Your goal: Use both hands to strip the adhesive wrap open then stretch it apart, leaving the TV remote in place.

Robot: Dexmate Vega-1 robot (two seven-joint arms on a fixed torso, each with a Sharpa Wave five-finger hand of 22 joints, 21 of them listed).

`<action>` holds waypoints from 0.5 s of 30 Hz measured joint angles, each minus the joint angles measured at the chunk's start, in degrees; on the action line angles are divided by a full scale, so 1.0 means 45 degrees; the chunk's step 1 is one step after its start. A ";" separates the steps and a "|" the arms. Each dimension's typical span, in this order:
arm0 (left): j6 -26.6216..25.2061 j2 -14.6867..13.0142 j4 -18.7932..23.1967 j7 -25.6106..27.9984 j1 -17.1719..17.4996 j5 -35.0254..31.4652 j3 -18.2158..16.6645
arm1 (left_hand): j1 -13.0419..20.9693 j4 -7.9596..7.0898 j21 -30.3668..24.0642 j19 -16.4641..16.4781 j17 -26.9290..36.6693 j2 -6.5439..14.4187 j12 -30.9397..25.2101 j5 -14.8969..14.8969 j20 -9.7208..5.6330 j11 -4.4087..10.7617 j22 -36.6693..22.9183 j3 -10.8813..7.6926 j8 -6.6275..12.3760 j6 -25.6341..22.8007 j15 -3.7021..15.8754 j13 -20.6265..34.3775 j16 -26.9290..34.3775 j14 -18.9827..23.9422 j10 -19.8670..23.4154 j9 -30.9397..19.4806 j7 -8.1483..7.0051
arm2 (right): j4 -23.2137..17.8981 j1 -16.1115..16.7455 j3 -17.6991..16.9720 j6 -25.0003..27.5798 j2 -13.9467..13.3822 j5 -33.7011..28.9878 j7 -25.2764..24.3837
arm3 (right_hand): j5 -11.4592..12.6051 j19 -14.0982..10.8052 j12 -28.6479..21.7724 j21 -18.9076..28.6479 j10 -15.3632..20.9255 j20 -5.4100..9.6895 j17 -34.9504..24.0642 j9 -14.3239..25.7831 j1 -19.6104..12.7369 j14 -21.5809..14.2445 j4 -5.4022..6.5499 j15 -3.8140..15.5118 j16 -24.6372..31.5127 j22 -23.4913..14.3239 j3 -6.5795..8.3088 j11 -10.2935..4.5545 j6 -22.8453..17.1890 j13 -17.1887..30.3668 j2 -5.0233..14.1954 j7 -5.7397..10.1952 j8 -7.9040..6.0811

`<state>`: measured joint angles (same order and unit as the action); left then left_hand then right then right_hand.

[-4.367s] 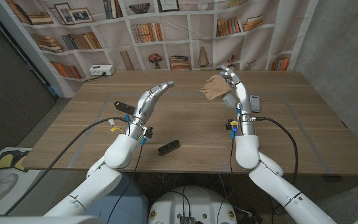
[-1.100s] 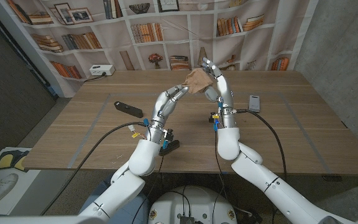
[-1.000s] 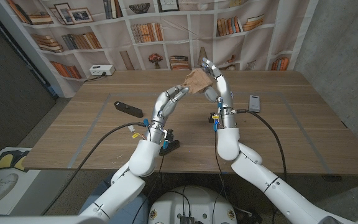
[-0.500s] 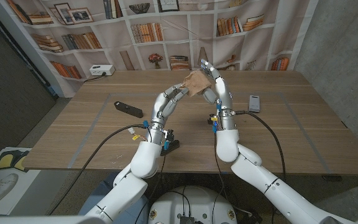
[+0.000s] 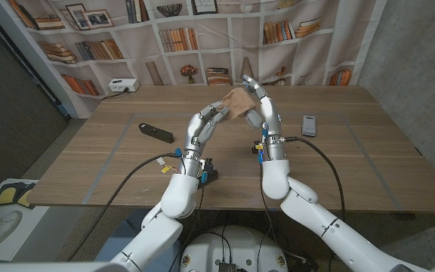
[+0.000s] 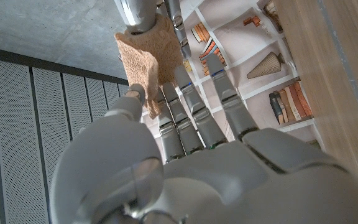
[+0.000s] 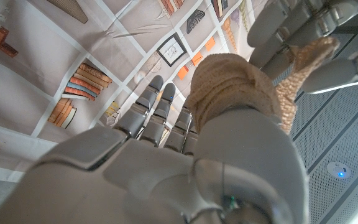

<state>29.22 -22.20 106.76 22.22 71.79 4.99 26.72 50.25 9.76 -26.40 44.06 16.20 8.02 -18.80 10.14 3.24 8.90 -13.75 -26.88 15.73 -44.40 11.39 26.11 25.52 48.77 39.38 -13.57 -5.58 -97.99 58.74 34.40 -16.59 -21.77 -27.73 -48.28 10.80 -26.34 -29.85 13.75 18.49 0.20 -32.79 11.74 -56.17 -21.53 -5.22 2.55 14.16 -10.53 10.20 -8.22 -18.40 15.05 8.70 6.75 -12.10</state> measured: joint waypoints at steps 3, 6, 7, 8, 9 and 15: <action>0.0176 0.0113 -0.0106 -0.0022 -0.0001 0.0049 0.0033 | 0.0275 0.0030 -0.0443 0.0384 -0.0159 0.0052 -0.0158 0.0000 -0.0384 -0.0010 -0.0194 -0.0197 0.0140 -0.0366 0.0103 0.0107 0.0000 0.0707 0.0271 0.0000 0.0093 | 0.0005 0.0006 0.0038 0.0011 -0.0012 -0.0022 -0.0015 | -0.0011 0.0000 0.0042 0.0000 0.0000 0.0001 0.0025 0.0000 0.0000 0.0049 0.0000 -0.0049 0.0000 0.0000 0.0000 0.0000 0.0000 0.0000 0.0000 0.0000 0.0000; 0.0323 0.0240 -0.0207 -0.0015 -0.0017 0.0049 0.0045 | 0.0489 0.0073 -0.0716 0.0587 -0.0293 0.0072 -0.0339 0.0000 -0.0588 0.0011 -0.0316 -0.0362 0.0333 -0.0841 0.0194 0.0189 0.0000 0.1188 0.0701 -0.0025 0.0197 | 0.0008 0.0012 0.0066 0.0022 -0.0024 -0.0055 -0.0031 | -0.0052 0.0000 0.0098 -0.0056 0.0000 -0.0001 0.0032 0.0000 0.0000 0.0167 0.0000 -0.0028 -0.0092 0.0000 0.0000 0.0000 0.0000 0.0000 0.0000 0.0000 0.0000; 0.0353 0.0284 -0.0237 -0.0004 -0.0019 0.0043 0.0047 | 0.0592 0.0096 -0.0797 0.0632 -0.0337 0.0080 -0.0404 0.0000 -0.0633 0.0042 -0.0351 -0.0410 0.0401 -0.0994 0.0230 0.0231 0.0000 0.1299 0.0828 -0.0034 0.0208 | 0.0007 0.0013 0.0074 0.0027 -0.0027 -0.0063 -0.0035 | -0.0052 0.0037 0.0098 -0.0100 0.0000 -0.0037 0.0032 0.0000 0.0000 0.0187 0.0000 -0.0048 -0.0092 0.0000 0.0000 0.0000 0.0000 -0.0001 0.0000 0.0000 0.0000; 0.0403 0.0327 -0.0269 0.0018 -0.0021 0.0028 0.0050 | 0.0678 0.0101 -0.0879 0.0652 -0.0351 0.0096 -0.0463 0.0000 -0.0653 0.0021 -0.0395 -0.0480 0.0471 -0.1136 0.0261 0.0248 0.0000 0.1391 0.0959 -0.0063 0.0225 | 0.0008 0.0018 0.0086 0.0032 -0.0032 -0.0078 -0.0042 | -0.0052 0.0045 0.0098 -0.0100 0.0000 -0.0045 0.0033 0.0000 0.0000 0.0188 0.0001 -0.0049 -0.0092 0.0000 0.0000 0.0000 -0.0001 -0.0001 0.0000 0.0000 0.0000; 0.0419 0.0368 -0.0294 0.0031 -0.0021 0.0022 0.0053 | 0.0853 0.0137 -0.0972 0.0698 -0.0355 0.0097 -0.0496 0.0000 -0.0708 0.0024 -0.0438 -0.0515 0.0558 -0.1289 0.0309 0.0301 0.0000 0.1514 0.1086 -0.0111 0.0292 | 0.0007 0.0019 0.0091 0.0035 -0.0034 -0.0085 -0.0044 | -0.0052 0.0047 0.0098 -0.0100 0.0000 -0.0044 0.0032 0.0000 0.0000 0.0188 0.0001 -0.0049 -0.0092 0.0000 0.0000 0.0000 0.0000 -0.0001 0.0000 0.0000 0.0000; 0.0653 0.0649 -0.0500 0.0203 -0.0031 -0.0137 0.0055 | 0.3044 0.0324 -0.1829 0.0479 -0.0024 -0.0065 -0.1521 0.0009 -0.1461 0.0021 -0.0779 -0.0704 0.0979 -0.1394 0.0531 0.1150 -0.0032 0.2057 0.2035 -0.0764 0.0777 | 0.0008 0.0036 0.0125 0.0062 -0.0055 -0.0112 -0.0060 | -0.0052 0.0091 0.0098 -0.0100 0.0000 0.0001 0.0032 0.0000 0.0000 0.0288 0.0001 -0.0042 -0.0092 0.0000 0.0000 0.0000 -0.0048 -0.0001 0.0000 0.0048 0.0000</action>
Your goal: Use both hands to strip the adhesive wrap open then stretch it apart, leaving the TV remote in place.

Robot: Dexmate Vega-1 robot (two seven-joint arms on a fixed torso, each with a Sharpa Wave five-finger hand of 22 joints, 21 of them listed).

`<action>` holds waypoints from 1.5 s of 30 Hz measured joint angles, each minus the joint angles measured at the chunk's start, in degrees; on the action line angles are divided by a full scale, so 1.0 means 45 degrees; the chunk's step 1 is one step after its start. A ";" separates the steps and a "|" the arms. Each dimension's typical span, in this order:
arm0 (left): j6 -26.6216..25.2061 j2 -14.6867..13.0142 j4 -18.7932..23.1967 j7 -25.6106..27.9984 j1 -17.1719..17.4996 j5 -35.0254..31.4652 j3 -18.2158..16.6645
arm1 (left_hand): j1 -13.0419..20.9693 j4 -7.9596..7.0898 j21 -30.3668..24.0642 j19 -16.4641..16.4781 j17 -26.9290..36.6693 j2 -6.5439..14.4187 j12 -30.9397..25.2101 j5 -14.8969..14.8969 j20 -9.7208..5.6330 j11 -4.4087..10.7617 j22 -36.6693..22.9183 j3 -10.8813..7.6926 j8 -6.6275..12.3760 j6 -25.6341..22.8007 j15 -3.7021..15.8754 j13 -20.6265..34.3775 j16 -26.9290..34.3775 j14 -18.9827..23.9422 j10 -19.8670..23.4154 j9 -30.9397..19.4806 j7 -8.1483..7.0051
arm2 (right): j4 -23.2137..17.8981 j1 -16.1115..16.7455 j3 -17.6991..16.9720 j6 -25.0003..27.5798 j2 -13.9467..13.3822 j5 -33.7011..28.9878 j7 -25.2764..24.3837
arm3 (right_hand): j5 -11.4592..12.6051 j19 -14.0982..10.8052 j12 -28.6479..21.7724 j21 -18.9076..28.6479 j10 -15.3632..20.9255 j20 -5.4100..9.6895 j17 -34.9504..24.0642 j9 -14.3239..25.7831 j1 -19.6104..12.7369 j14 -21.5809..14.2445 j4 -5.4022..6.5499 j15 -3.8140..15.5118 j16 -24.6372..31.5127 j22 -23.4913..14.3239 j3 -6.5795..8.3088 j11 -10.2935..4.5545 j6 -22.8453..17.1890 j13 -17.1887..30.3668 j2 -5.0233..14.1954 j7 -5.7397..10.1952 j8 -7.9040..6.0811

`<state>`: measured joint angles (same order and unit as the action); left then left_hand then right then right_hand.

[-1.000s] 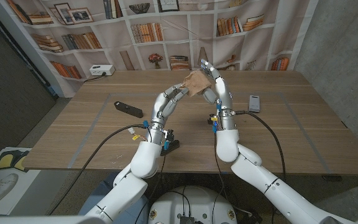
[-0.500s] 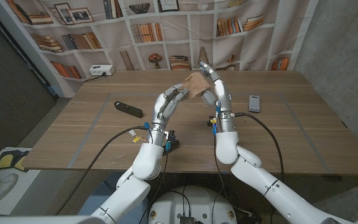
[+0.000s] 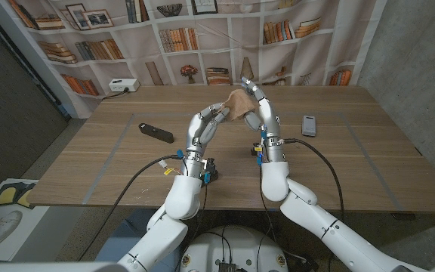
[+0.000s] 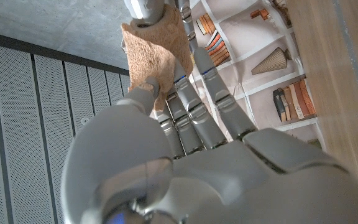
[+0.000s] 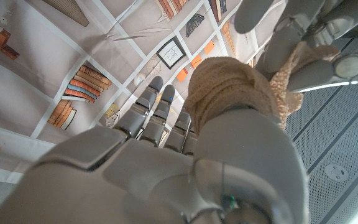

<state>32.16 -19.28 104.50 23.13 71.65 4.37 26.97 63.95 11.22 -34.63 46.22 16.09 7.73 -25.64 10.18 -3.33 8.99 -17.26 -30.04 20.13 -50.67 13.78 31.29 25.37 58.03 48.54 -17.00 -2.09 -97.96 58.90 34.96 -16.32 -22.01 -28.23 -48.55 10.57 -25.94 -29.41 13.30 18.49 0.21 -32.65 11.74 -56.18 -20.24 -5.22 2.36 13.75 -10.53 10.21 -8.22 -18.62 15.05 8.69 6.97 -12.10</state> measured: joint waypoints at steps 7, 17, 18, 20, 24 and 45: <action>0.0652 0.0356 -0.0450 0.0178 -0.0110 -0.0221 0.0000 | 0.1586 -0.0038 -0.0996 -0.0127 -0.0168 -0.0183 -0.0441 -0.0040 -0.0403 -0.0506 -0.0485 0.0222 0.0359 -0.0281 -0.0013 0.0773 -0.0448 0.0212 -0.0193 -0.0514 0.0437 | 0.0002 0.0005 0.0028 0.0021 -0.0030 -0.0006 -0.0006 | 0.0000 0.0045 0.0091 0.0000 0.0000 -0.0045 0.0005 0.0000 0.0000 0.0105 0.0001 0.0020 -0.0057 0.0000 0.0000 0.0000 0.0000 0.0060 0.0000 0.0000 0.0000; 0.1270 0.0733 -0.0921 0.0184 -0.0216 -0.0282 -0.0027 | 0.2934 -0.0111 -0.2013 -0.0510 -0.0383 -0.0605 -0.0537 -0.0061 -0.0704 -0.0793 -0.1047 0.0678 0.0714 -0.1367 -0.0014 0.0949 -0.0563 0.0763 -0.0254 -0.0463 0.0626 | 0.0057 -0.0016 0.0044 0.0031 -0.0056 -0.0006 -0.0006 | 0.0000 0.0044 0.0108 0.0000 0.0138 -0.0046 0.0061 0.0001 0.0000 0.0218 -0.0070 -0.0007 -0.0056 0.0000 -0.0072 -0.0001 0.0000 0.0060 0.0000 -0.0001 0.0000; 0.1270 0.0778 -0.0956 0.0184 -0.0220 -0.0282 -0.0035 | 0.3016 -0.0140 -0.2083 -0.0542 -0.0379 -0.0629 -0.0536 -0.0061 -0.0672 -0.0792 -0.1088 0.0722 0.0714 -0.1427 -0.0040 0.0950 -0.0566 0.0832 -0.0193 -0.0423 0.0657 | 0.0057 -0.0016 0.0044 0.0036 -0.0056 -0.0002 -0.0006 | 0.0000 0.0044 0.0164 0.0001 0.0138 -0.0046 0.0060 0.0000 0.0000 0.0218 -0.0070 -0.0007 -0.0056 0.0000 -0.0072 -0.0001 0.0000 0.0060 0.0000 -0.0001 0.0000; 0.1424 0.0842 -0.0999 0.0184 -0.0219 -0.0287 -0.0052 | 0.3151 -0.0131 -0.2249 -0.0587 -0.0338 -0.0675 -0.0536 -0.0061 -0.0715 -0.0766 -0.1168 0.0805 0.0765 -0.1646 -0.0040 0.0901 -0.0568 0.0876 -0.0045 -0.0383 0.0669 | 0.0103 -0.0044 0.0039 0.0045 -0.0080 0.0016 -0.0006 | 0.0000 0.0043 0.0189 0.0001 0.0138 -0.0045 0.0060 0.0000 0.0000 0.0217 -0.0070 -0.0007 -0.0056 0.0001 -0.0072 -0.0001 0.0000 0.0059 0.0000 -0.0001 0.0000; 0.1503 0.0975 -0.1078 0.0205 -0.0220 -0.0296 -0.0092 | 0.3404 -0.0170 -0.2670 -0.0680 -0.0231 -0.0801 -0.0612 0.0005 -0.0671 -0.0835 -0.1355 0.0983 0.0898 -0.2055 -0.0196 0.0774 -0.0570 0.1034 0.0303 -0.0251 0.0829 | 0.0140 -0.0066 -0.0006 0.0055 -0.0097 0.0047 -0.0021 | 0.0000 0.0043 0.0189 0.0000 0.0138 -0.0045 0.0059 0.0000 0.0000 0.0218 -0.0070 -0.0007 -0.0056 0.0000 -0.0072 -0.0001 0.0000 0.0059 0.0000 -0.0001 0.0000; 0.1383 0.1219 -0.0988 0.0331 -0.0110 -0.0312 -0.0321 | 0.3755 -0.0286 -0.3377 -0.0906 -0.0009 -0.0815 -0.0608 0.0092 -0.0625 -0.0792 -0.1573 0.1205 0.0834 -0.2317 -0.0285 0.0812 -0.0550 0.1213 0.0473 0.0048 0.0802 | 0.0518 -0.0275 -0.0394 -0.0223 -0.0199 0.0246 -0.0435 | 0.0000 0.0298 0.0386 -0.0109 0.0092 0.0071 0.0179 0.0000 0.0000 0.0513 -0.0069 -0.0030 -0.0056 0.0000 -0.0071 -0.0046 0.0024 0.0119 0.0000 0.0162 0.0000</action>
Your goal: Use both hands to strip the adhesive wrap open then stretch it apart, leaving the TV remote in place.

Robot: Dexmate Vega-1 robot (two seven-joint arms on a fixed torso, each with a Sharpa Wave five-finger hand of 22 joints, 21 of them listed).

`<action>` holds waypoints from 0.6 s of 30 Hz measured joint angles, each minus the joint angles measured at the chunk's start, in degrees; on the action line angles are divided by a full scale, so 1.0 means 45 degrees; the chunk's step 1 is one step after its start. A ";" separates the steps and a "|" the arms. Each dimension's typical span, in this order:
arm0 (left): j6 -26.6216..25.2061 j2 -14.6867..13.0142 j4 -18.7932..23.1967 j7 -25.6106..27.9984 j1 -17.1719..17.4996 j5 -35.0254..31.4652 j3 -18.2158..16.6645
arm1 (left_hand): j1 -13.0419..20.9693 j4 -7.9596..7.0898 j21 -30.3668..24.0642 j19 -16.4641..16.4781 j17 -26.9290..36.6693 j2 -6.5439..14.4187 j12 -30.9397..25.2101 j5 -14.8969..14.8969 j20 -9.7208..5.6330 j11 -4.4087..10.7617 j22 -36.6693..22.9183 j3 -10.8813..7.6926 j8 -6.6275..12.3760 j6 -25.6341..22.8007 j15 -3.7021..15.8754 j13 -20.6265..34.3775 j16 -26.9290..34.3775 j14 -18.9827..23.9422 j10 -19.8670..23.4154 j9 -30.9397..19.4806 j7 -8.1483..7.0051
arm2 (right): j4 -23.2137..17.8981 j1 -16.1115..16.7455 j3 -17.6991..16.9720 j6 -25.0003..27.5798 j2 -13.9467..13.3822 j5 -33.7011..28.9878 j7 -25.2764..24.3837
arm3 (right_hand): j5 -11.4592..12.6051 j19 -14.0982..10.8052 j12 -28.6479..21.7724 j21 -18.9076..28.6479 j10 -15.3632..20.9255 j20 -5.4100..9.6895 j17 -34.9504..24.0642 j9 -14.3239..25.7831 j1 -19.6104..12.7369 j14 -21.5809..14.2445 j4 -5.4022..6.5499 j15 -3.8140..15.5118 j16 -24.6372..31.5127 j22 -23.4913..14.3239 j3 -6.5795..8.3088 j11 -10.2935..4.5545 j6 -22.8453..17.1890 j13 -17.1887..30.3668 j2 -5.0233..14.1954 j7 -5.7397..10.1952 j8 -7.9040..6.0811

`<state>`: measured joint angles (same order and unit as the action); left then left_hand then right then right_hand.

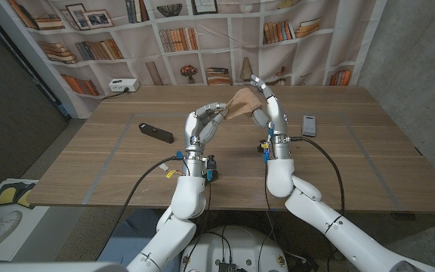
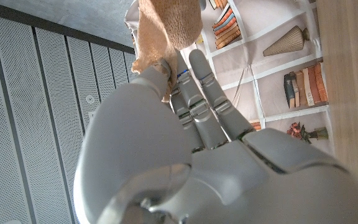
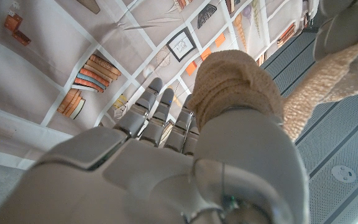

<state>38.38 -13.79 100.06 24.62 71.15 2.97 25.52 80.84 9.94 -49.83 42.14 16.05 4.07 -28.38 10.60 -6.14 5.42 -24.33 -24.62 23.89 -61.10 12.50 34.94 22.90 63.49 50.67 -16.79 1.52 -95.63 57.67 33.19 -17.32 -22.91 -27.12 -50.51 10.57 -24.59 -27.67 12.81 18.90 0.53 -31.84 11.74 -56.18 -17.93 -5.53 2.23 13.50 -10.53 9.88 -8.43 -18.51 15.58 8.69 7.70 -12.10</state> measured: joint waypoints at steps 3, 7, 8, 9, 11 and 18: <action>-0.0024 0.0004 0.0052 0.0073 0.0056 -0.0022 -0.0066 | 0.0019 0.0000 -0.0074 -0.0069 0.0024 0.0019 0.0002 -0.0001 0.0069 0.0000 -0.0035 0.0000 0.0000 0.0000 0.0000 0.0000 -0.0060 0.0000 -0.0001 0.0011 0.0000 | 0.0044 -0.0024 -0.0036 -0.0055 0.0001 0.0014 -0.0059 | 0.0000 0.0042 0.0000 0.0000 0.0000 0.0043 0.0000 0.0000 0.0000 0.0047 0.0000 0.0048 0.0000 0.0000 0.0000 0.0000 0.0000 0.0042 0.0000 -0.0001 0.0000; -0.0027 0.0038 0.0130 0.0195 0.0161 -0.0083 -0.0160 | 0.0049 0.0000 -0.0180 -0.0117 0.0071 0.0049 0.0005 -0.0003 0.0021 -0.0001 -0.0059 0.0000 0.0000 0.0001 0.0000 0.0000 -0.0061 0.0000 -0.0001 0.0059 0.0000 | 0.0080 -0.0029 -0.0080 -0.0088 0.0005 0.0029 -0.0123 | 0.0000 0.0042 0.0000 0.0000 0.0000 0.0043 0.0044 0.0000 0.0017 0.0047 0.0000 0.0048 -0.0090 0.0000 0.0000 0.0000 0.0000 0.0060 0.0017 -0.0001 0.0000; -0.0027 0.0053 0.0151 0.0258 0.0196 -0.0121 -0.0185 | 0.0049 -0.0033 -0.0183 -0.0136 0.0073 0.0049 0.0006 -0.0003 0.0001 -0.0001 -0.0059 0.0033 0.0000 0.0001 -0.0001 0.0000 -0.0062 0.0000 -0.0001 0.0070 0.0000 | 0.0093 -0.0029 -0.0101 -0.0091 0.0006 0.0039 -0.0141 | 0.0000 0.0042 0.0000 0.0000 0.0000 0.0043 0.0056 0.0000 0.0025 0.0047 0.0000 0.0048 -0.0091 0.0000 0.0000 0.0000 0.0000 0.0059 0.0025 -0.0001 0.0000; -0.0026 0.0070 0.0181 0.0301 0.0233 -0.0151 -0.0211 | 0.0049 -0.0037 -0.0225 -0.0136 0.0072 0.0049 0.0006 -0.0003 0.0001 -0.0001 -0.0059 0.0037 0.0000 0.0001 -0.0001 -0.0001 -0.0062 0.0000 -0.0001 0.0072 0.0000 | 0.0104 -0.0028 -0.0121 -0.0092 0.0006 0.0054 -0.0161 | 0.0000 0.0042 0.0000 0.0000 0.0000 0.0043 0.0058 0.0000 0.0025 0.0047 0.0000 0.0048 -0.0090 0.0000 0.0000 0.0001 0.0000 0.0060 0.0025 -0.0001 0.0000; -0.0027 0.0087 0.0201 0.0344 0.0272 -0.0181 -0.0237 | 0.0049 -0.0051 -0.0273 -0.0136 0.0103 0.0050 0.0007 -0.0003 0.0001 -0.0001 -0.0059 0.0051 -0.0001 0.0001 -0.0001 -0.0001 -0.0062 0.0001 -0.0001 0.0075 0.0000 | 0.0116 -0.0024 -0.0147 -0.0093 0.0007 0.0067 -0.0183 | 0.0000 0.0042 0.0000 0.0000 0.0000 0.0043 0.0058 0.0000 0.0025 0.0047 -0.0038 0.0047 -0.0091 0.0000 0.0038 0.0000 0.0000 0.0060 0.0025 -0.0001 0.0000; 0.0119 0.0121 0.0314 0.0468 0.0479 -0.0184 -0.0408 | 0.0139 0.0002 -0.0515 -0.0202 0.0187 0.0034 0.0007 -0.0003 0.0068 -0.0001 -0.0117 0.0105 -0.0085 -0.0001 -0.0001 -0.0038 -0.0065 0.0001 -0.0001 0.0141 0.0001 | 0.0131 0.0107 -0.0287 -0.0088 -0.0033 0.0088 -0.0341 | 0.0000 0.0041 0.0092 0.0000 0.0000 0.0043 0.0117 0.0000 0.0025 0.0046 -0.0054 0.0048 -0.0090 0.0000 0.0055 0.0001 -0.0001 0.0059 0.0024 -0.0002 0.0000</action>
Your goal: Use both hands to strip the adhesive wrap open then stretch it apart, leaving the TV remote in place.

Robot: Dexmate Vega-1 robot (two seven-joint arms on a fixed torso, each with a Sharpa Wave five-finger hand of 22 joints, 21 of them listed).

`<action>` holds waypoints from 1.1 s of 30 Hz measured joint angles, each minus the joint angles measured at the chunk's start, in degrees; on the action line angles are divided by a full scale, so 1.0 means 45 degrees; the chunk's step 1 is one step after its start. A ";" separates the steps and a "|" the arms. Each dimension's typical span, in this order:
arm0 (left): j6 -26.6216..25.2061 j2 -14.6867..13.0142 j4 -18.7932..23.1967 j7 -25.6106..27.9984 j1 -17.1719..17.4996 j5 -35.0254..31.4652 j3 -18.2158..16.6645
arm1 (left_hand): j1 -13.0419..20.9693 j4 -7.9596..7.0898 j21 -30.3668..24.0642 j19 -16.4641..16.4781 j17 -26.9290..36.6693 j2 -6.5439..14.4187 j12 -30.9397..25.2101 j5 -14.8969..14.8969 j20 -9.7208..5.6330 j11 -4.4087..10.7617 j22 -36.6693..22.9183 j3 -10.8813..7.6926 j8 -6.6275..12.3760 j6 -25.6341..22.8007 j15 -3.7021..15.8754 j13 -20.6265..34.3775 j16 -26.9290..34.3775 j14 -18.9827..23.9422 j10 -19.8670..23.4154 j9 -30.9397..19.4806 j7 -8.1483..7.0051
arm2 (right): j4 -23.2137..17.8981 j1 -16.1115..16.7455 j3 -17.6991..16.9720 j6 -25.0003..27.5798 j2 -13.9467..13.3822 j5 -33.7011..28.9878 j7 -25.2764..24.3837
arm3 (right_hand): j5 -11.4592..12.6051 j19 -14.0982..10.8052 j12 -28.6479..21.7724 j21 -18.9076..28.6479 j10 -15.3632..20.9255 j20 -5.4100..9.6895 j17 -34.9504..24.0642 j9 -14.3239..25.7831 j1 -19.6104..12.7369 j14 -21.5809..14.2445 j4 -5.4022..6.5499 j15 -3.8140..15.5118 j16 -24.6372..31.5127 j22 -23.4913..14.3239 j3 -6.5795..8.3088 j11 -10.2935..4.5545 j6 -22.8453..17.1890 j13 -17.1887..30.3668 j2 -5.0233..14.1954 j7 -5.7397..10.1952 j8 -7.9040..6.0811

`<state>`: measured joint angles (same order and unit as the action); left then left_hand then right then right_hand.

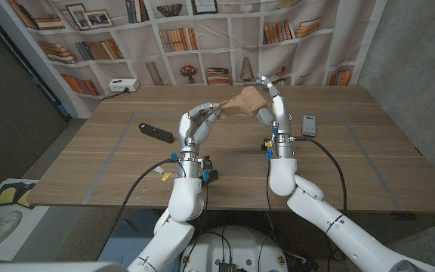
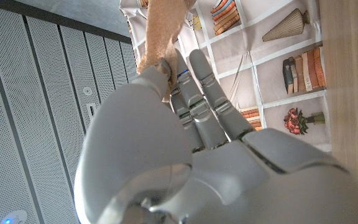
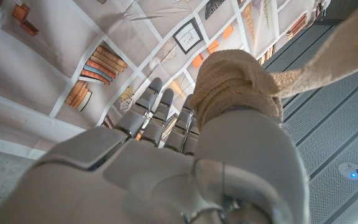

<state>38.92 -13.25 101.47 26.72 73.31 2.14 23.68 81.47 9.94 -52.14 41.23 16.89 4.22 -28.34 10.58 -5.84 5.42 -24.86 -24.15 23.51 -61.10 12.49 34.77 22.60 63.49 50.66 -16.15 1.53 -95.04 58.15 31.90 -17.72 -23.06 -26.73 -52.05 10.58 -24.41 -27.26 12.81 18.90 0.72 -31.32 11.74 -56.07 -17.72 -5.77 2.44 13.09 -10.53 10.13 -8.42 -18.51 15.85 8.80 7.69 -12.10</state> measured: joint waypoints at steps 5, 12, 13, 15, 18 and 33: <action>0.0031 0.0001 0.0102 0.0018 0.0193 0.0026 -0.0208 | 0.0045 -0.0001 -0.0146 -0.0044 0.0076 0.0020 0.0000 -0.0001 0.0044 -0.0048 0.0000 0.0000 -0.0051 -0.0047 -0.0024 0.0000 -0.0094 0.0023 -0.0048 0.0053 0.0046 | -0.0063 0.0117 -0.0109 0.0105 -0.0081 0.0011 -0.0129 | 0.0000 0.0000 0.0007 0.0000 0.0000 0.0000 -0.0001 0.0000 -0.0002 0.0114 -0.0005 -0.0024 0.0000 0.0000 -0.0006 0.0000 0.0000 0.0000 -0.0002 0.0000 0.0000; 0.0139 0.0000 0.0202 0.0136 0.0453 0.0355 -0.0483 | 0.0079 -0.0052 -0.0335 -0.0093 0.0178 -0.0013 0.0000 0.0052 0.0093 -0.0047 0.0001 0.0051 -0.0052 -0.0047 -0.0025 0.0000 -0.0097 0.0024 -0.0048 0.0110 0.0046 | -0.0336 0.0441 -0.0416 0.0273 -0.0209 0.0094 -0.0330 | 0.0000 0.0000 0.0007 0.0000 0.0071 0.0000 0.0059 0.0000 -0.0005 0.0114 -0.0036 -0.0024 0.0000 0.0000 -0.0037 -0.0071 0.0000 0.0061 -0.0005 -0.0001 0.0000; 0.0139 0.0000 0.0215 0.0158 0.0494 0.0407 -0.0530 | 0.0080 -0.0052 -0.0336 -0.0092 0.0181 -0.0015 0.0000 0.0052 0.0093 -0.0047 0.0000 0.0051 -0.0051 -0.0047 -0.0025 0.0000 -0.0097 0.0025 -0.0048 0.0133 0.0046 | -0.0393 0.0497 -0.0482 0.0296 -0.0218 0.0103 -0.0356 | 0.0000 -0.0001 0.0007 0.0000 0.0071 0.0000 0.0059 0.0000 -0.0006 0.0114 -0.0036 -0.0024 0.0000 0.0000 -0.0037 -0.0071 0.0000 0.0061 -0.0006 -0.0001 0.0000; 0.0139 0.0000 0.0239 0.0179 0.0563 0.0447 -0.0608 | 0.0093 -0.0052 -0.0336 -0.0124 0.0181 -0.0028 0.0000 0.0052 0.0061 -0.0042 0.0007 0.0051 -0.0052 -0.0047 -0.0025 0.0000 -0.0097 0.0025 -0.0043 0.0164 0.0046 | -0.0433 0.0541 -0.0531 0.0329 -0.0223 0.0121 -0.0409 | 0.0000 -0.0001 0.0007 0.0000 0.0070 0.0000 0.0059 0.0000 -0.0006 0.0114 -0.0036 -0.0024 0.0000 0.0000 -0.0037 -0.0071 0.0000 0.0061 -0.0006 -0.0001 0.0000; 0.0139 0.0000 0.0272 0.0184 0.0648 0.0456 -0.0706 | 0.0094 -0.0052 -0.0441 -0.0161 0.0205 -0.0028 0.0000 0.0052 0.0024 0.0003 0.0036 0.0051 -0.0052 -0.0047 -0.0026 0.0000 -0.0097 0.0025 0.0002 0.0165 0.0046 | -0.0442 0.0551 -0.0542 0.0360 -0.0223 0.0140 -0.0458 | 0.0000 -0.0001 0.0080 0.0000 0.0071 0.0000 0.0058 0.0000 -0.0006 0.0113 -0.0035 -0.0024 0.0000 0.0000 -0.0037 -0.0071 0.0000 0.0061 -0.0006 -0.0001 0.0000; 0.0131 0.0041 0.0486 0.0450 0.1131 0.0566 -0.1218 | 0.0093 -0.0089 -0.0699 -0.0388 0.0306 -0.0029 0.0001 0.0051 0.0068 0.0002 0.0082 0.0088 -0.0147 -0.0046 -0.0047 0.0036 -0.0194 0.0047 0.0000 0.0279 0.0045 | -0.0587 0.0724 -0.0822 0.0354 -0.0146 0.0338 -0.0648 | 0.0000 0.0051 0.0221 -0.0078 0.0136 0.0051 0.0311 0.0029 0.0577 0.0113 0.0240 -0.0024 0.0000 0.0000 -0.0234 -0.0135 0.0071 0.0131 0.0068 0.0067 0.0000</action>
<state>39.50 -13.06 103.66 28.75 78.40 4.69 18.20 81.89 9.54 -55.29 39.49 18.27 4.09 -28.34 10.81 -5.53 5.43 -24.49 -23.75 22.84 -61.31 12.28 34.93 21.73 63.70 50.66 -14.90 1.73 -97.68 61.41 28.20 -16.12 -23.71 -25.21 -54.96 10.58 -24.18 -26.27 12.46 19.51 0.95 -29.92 11.88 -53.47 -17.21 -4.70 2.33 13.09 -10.53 9.08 -9.03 -18.19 16.44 9.11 7.99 -12.10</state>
